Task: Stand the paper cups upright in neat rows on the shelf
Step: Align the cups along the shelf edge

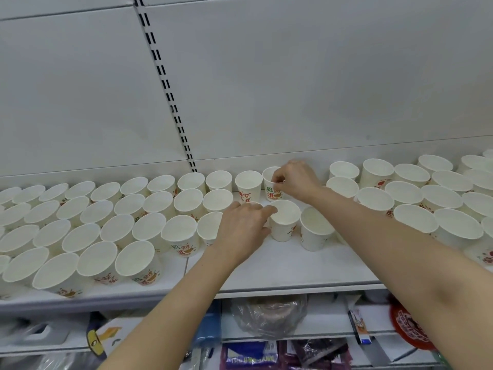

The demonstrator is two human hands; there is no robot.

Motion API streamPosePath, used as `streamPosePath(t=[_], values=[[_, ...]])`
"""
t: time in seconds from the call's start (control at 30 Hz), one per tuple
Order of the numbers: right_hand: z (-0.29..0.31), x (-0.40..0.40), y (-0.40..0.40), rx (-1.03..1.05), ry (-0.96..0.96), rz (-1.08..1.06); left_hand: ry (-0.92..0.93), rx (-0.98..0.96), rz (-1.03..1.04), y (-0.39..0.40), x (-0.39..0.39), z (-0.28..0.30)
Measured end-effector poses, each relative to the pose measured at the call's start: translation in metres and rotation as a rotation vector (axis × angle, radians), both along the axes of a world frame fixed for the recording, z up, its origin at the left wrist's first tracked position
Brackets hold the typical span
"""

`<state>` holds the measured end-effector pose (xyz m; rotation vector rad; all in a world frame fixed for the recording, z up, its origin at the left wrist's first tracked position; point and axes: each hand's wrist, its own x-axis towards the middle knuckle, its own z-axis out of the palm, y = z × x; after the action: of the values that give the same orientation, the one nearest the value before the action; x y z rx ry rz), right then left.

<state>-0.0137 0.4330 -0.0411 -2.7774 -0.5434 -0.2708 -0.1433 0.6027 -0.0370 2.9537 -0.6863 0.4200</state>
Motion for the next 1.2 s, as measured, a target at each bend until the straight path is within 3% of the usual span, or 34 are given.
streamPosePath(t=[0.23, 0.33, 0.43, 0.57, 0.77, 1.0, 1.2], values=[[0.018, -0.034, -0.014, 0.309, -0.011, 0.0, -0.038, -0.091, 0.104, 0.004, -0.01, 0.001], [0.024, -0.073, -0.033, 0.382, 0.079, 0.079, -0.027, -0.075, 0.14, 0.006, -0.009, -0.002], [0.021, -0.108, -0.042, 0.293, 0.157, 0.149, -0.012, -0.093, 0.167, 0.006, -0.005, -0.004], [0.008, -0.113, -0.036, 0.113, 0.016, 0.152, -0.02, -0.091, 0.199, 0.006, 0.008, -0.005], [0.005, -0.091, -0.031, 0.126, 0.018, 0.05, 0.01, -0.08, 0.197, 0.012, 0.027, -0.001], [0.011, -0.079, -0.025, 0.052, 0.093, 0.08, 0.019, 0.091, 0.168, 0.026, 0.036, 0.008], [0.01, -0.076, -0.02, 0.053, 0.086, 0.063, 0.01, 0.106, 0.149, 0.027, 0.043, 0.005]])
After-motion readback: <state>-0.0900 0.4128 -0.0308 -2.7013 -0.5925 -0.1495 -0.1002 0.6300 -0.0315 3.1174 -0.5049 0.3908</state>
